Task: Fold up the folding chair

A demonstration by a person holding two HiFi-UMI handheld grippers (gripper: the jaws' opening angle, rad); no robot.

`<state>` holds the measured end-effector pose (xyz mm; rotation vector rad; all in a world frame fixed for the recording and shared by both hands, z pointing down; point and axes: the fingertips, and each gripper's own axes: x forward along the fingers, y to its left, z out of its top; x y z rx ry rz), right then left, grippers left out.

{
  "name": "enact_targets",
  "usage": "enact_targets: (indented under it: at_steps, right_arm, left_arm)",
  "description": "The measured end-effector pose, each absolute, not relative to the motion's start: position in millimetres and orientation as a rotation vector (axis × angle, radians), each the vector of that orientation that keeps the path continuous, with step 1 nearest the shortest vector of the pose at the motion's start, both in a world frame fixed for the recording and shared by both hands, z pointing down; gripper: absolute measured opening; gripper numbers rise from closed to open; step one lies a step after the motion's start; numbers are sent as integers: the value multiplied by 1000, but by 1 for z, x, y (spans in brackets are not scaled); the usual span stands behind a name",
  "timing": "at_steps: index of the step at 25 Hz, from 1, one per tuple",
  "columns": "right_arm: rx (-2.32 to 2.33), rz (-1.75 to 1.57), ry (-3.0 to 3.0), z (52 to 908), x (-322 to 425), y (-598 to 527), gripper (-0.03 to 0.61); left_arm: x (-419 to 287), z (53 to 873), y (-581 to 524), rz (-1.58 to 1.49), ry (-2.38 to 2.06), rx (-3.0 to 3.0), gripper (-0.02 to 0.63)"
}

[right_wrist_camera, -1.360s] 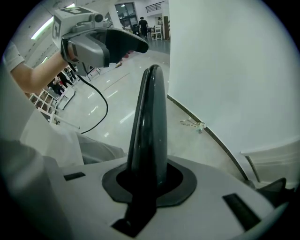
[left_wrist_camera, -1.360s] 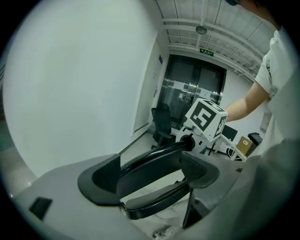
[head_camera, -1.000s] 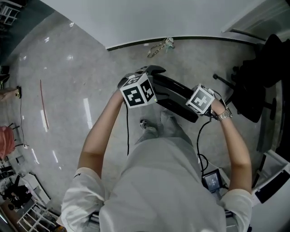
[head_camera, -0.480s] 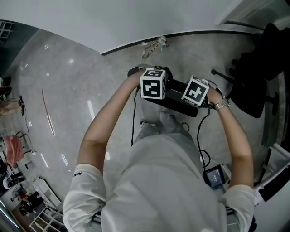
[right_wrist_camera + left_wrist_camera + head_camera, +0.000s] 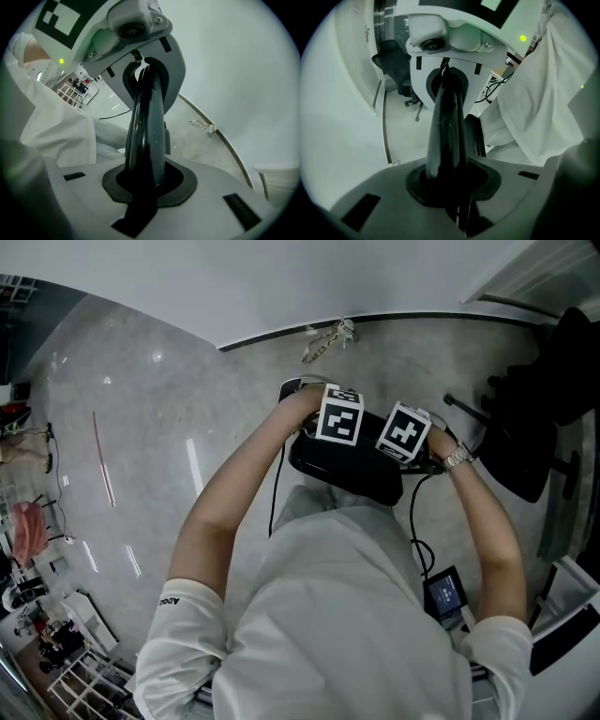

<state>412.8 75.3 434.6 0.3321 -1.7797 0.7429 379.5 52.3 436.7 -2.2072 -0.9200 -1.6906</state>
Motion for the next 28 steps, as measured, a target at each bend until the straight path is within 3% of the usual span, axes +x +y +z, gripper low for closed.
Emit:
enact_targets:
  at_steps: [19,28]
  right_arm:
    - [3,423,-1749,426,373,43,60]
    - [-41,380,-1680,420,307,19,60]
  left_arm:
    - [335,428,41,-1703,-619,-2568,66]
    - [267,420,18,-1642,-568,-2663,65]
